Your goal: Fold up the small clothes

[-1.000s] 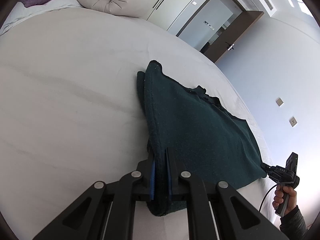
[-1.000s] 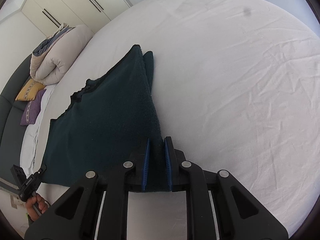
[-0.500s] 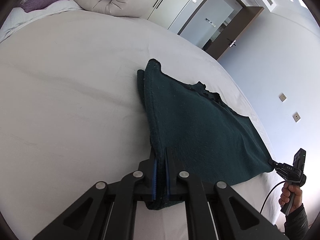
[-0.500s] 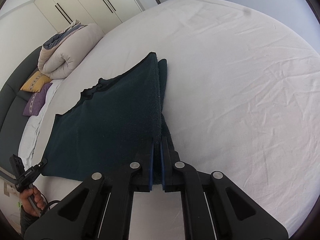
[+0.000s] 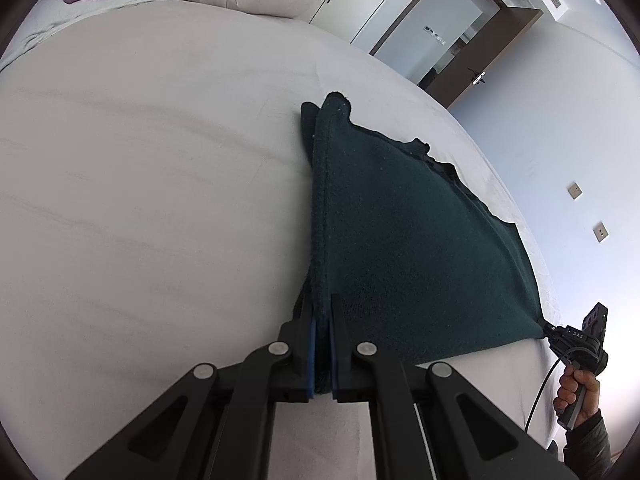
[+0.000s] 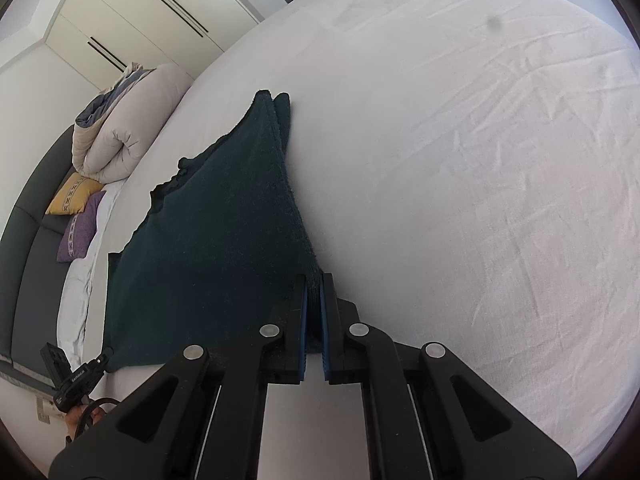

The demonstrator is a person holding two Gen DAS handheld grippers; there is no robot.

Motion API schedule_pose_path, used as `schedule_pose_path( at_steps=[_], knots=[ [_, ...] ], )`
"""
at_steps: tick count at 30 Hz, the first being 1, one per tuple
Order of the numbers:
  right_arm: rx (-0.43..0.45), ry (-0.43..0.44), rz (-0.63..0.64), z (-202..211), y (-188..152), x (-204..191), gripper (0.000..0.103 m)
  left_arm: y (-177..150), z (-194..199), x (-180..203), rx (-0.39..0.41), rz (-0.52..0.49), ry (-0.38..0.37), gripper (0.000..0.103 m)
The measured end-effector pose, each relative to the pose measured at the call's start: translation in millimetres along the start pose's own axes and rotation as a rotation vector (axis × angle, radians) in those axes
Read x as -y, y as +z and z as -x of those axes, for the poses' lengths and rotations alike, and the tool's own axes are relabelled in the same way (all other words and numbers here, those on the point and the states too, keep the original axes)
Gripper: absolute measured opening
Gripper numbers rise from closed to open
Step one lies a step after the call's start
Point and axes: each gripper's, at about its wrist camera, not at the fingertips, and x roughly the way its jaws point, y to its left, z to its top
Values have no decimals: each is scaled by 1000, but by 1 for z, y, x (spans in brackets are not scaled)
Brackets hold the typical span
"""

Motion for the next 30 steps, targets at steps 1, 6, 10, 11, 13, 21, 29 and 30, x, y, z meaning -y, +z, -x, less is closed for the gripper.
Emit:
schedule_pose_path(
  at_steps=[1, 6, 10, 11, 13, 21, 29, 30],
  knots=[
    [-8, 5, 7, -2, -1, 1, 4, 0, -1, -1, 0, 2, -1, 5],
    [-8, -35, 70, -1, 1, -6, 22, 2, 7, -4, -10, 35, -32, 10],
    [132, -144, 28, 36, 8, -6, 55, 10, 41, 11, 78, -36, 143, 44],
    [172, -139, 23, 47, 11, -8, 55, 15, 48, 17, 102, -52, 163, 44],
    [193, -79, 38, 53, 21, -23, 55, 31, 53, 36, 142, -98, 159, 46],
    [-83, 289, 236, -60, 47, -167, 53, 100, -53, 137, 140, -337, 144, 58],
    [-246, 321, 132, -187, 60, -193, 32, 111, -118, 92, 66, -265, 254, 64],
    [-223, 332, 89, -187, 69, -183, 32, 110, -117, 90, 70, -267, 250, 64]
  ],
)
